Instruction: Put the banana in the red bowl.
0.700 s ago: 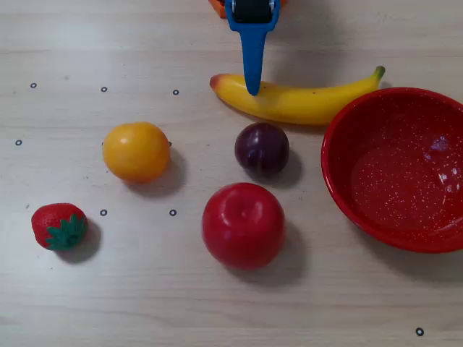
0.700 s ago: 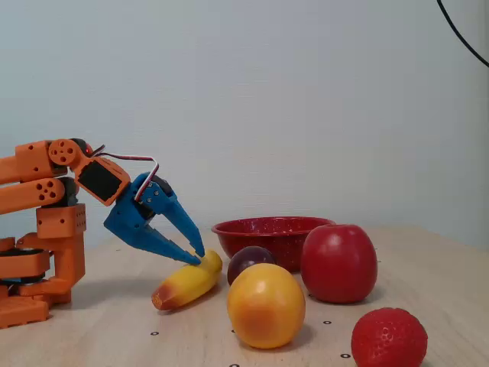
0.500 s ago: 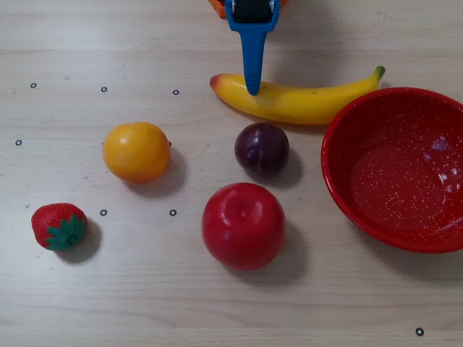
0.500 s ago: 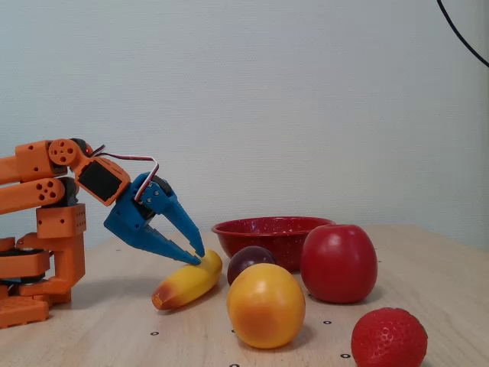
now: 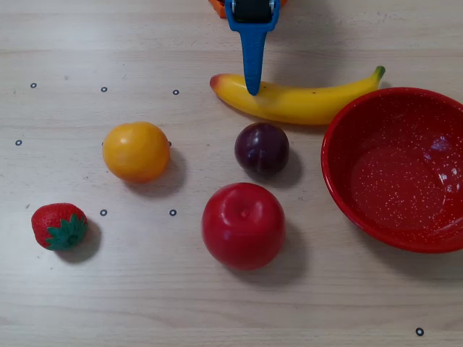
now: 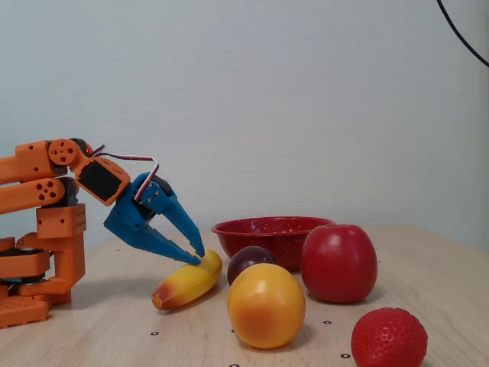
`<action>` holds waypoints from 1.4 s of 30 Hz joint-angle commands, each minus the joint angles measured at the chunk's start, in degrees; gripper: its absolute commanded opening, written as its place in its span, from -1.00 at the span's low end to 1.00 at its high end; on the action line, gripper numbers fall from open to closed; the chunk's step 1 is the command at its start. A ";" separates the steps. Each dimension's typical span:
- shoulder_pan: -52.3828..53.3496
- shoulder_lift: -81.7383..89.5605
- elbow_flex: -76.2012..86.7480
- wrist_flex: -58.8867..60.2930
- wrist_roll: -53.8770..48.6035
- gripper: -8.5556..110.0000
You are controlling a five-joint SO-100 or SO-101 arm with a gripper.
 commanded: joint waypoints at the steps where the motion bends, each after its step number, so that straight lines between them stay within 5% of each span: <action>1: 0.18 -0.53 -0.53 0.00 2.29 -0.85; 16: 5.71 -14.06 -23.03 18.81 1.93 -0.85; 42: 19.51 -41.75 -67.59 45.53 -16.96 -0.76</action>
